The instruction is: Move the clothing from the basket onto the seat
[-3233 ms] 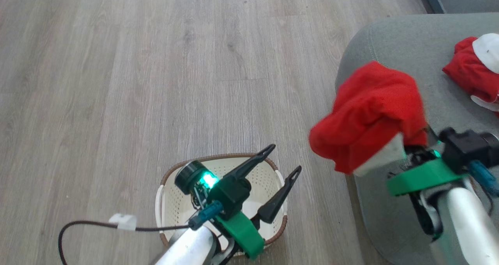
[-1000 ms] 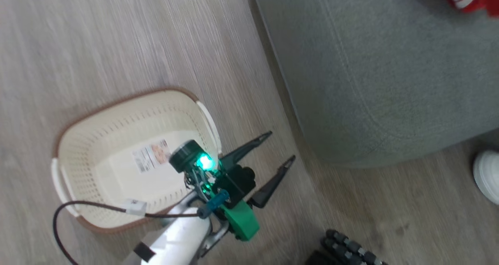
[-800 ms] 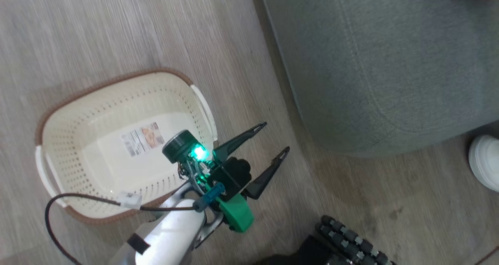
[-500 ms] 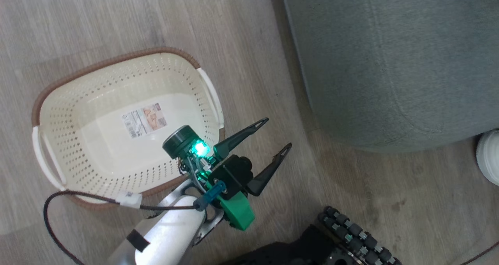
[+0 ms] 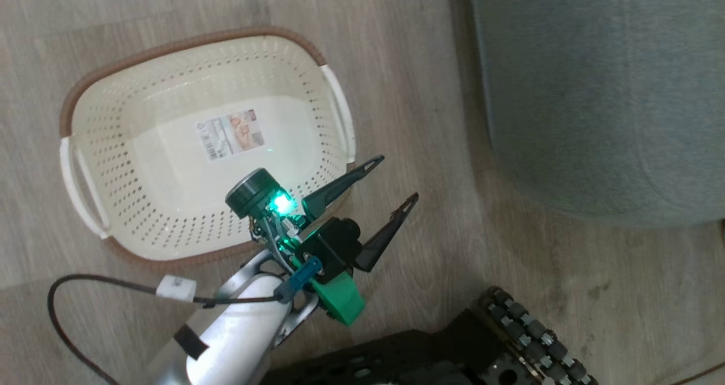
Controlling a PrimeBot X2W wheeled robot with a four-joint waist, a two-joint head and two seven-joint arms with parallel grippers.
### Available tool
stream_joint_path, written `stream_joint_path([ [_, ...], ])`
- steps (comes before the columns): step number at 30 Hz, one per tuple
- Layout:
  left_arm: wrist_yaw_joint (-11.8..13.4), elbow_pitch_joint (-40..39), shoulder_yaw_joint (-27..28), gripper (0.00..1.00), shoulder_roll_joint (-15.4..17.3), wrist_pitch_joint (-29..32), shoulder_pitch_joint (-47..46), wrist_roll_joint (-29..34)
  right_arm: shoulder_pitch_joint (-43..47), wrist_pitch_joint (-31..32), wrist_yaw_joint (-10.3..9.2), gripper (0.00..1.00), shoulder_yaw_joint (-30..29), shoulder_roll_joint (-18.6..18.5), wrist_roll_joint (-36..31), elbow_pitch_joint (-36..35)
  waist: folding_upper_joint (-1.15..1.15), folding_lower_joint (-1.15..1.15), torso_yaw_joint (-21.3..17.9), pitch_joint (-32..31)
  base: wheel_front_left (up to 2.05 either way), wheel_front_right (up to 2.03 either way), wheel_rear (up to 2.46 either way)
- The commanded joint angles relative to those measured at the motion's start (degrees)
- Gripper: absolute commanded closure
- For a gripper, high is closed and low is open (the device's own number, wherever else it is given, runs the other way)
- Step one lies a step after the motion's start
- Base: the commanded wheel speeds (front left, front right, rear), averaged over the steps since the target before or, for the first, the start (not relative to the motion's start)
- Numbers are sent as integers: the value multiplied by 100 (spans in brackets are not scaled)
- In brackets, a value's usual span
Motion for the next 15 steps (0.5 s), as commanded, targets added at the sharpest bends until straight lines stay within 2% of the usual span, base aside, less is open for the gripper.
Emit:
stream_joint_path([
  [1, 44, -218, 75, 0, -22, -29, -11, 25, -109, -12, -2, 100, 30, -296, -139, -13, 0, 0, 166, 143, 0, 0, 0],
  [5, 75, -259, 16, 0, -89, -29, 22, 10, -86, -12, -2, 100, 461, -361, -567, 330, 0, 0, 328, 141, 0, 0, 0],
  [13, 136, -347, 6, 0, -206, -29, -8, -28, -134, 33, -2, 100, 833, -551, -735, 940, 0, 0, 531, 93, 0, 0, 0],
  [14, 144, -351, 6, 0, -230, -29, -4, -41, -119, 31, -2, 0, 829, -647, -770, 1055, 0, 0, 563, 62, 0, 0, 0],
  [15, 144, -351, 6, 0, -230, -29, -4, -41, -119, 31, -2, 0, 829, -647, -770, 1055, 0, 0, 563, 62, 0, 0, 0],
])
